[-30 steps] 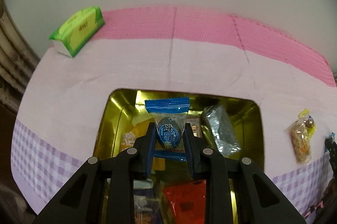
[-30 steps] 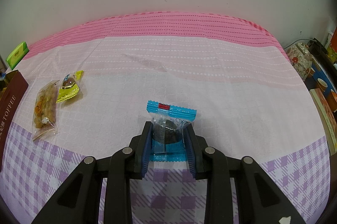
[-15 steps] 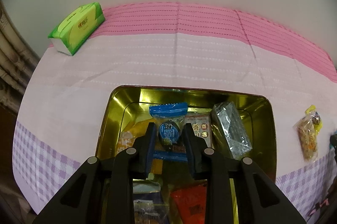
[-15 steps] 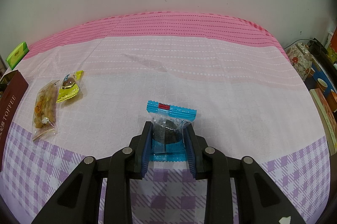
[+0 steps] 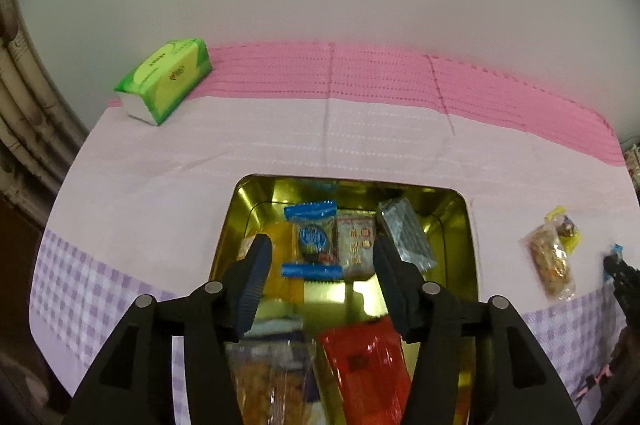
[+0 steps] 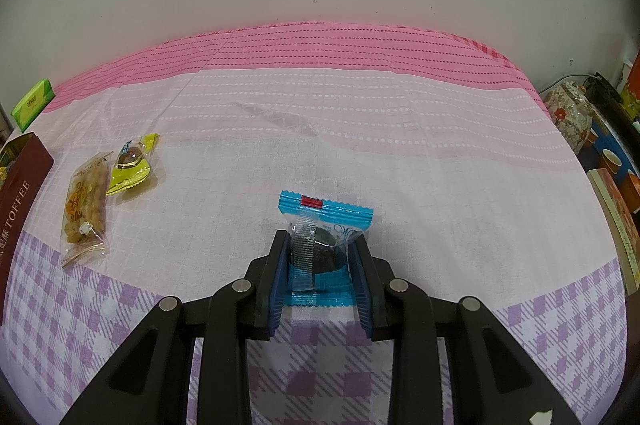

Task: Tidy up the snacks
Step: 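Carry the light-blue wrapped packet into the gold tray and open the right tool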

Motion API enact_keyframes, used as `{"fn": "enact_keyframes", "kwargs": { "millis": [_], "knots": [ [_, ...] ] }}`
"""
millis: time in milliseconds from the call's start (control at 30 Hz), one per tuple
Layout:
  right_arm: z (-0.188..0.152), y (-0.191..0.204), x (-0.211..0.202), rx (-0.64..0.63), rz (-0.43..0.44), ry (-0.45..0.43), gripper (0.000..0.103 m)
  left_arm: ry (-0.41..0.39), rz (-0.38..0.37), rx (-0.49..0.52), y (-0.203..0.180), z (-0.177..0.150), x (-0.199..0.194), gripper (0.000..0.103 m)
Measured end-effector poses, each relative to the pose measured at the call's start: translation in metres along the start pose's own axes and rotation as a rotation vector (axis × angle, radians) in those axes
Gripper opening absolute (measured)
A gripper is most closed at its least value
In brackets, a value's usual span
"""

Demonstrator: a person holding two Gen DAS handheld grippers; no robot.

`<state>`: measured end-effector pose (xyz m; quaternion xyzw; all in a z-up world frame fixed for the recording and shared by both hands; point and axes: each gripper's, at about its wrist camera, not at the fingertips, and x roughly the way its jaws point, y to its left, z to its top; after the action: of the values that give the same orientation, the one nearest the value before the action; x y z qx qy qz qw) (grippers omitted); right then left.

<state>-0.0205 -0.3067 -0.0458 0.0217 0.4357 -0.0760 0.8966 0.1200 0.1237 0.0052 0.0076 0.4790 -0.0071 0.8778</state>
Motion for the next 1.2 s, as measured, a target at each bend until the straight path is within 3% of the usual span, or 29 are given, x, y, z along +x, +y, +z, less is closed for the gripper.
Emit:
{"fn": "enact_keyframes", "kwargs": {
  "millis": [167,300,800,1000,1200],
  "knots": [
    [0.0,-0.001,0.0,0.004,0.0,0.0,0.028,-0.052,0.019,-0.001,0.003,-0.013,-0.025,0.056],
    [0.001,-0.001,0.0,0.011,-0.009,0.007,0.028,-0.093,0.075,0.0,0.008,-0.029,-0.041,0.057],
    [0.007,0.012,-0.004,0.051,-0.053,0.036,0.025,-0.126,0.143,-0.051,0.046,-0.061,-0.059,0.067],
    [0.021,0.051,-0.026,0.011,0.025,0.004,0.025,-0.127,0.171,-0.078,0.062,-0.069,-0.061,0.07],
    [0.042,0.124,-0.048,-0.099,0.168,-0.026,0.025,-0.122,0.157,-0.141,0.08,-0.074,-0.068,0.072]
  ]
}}
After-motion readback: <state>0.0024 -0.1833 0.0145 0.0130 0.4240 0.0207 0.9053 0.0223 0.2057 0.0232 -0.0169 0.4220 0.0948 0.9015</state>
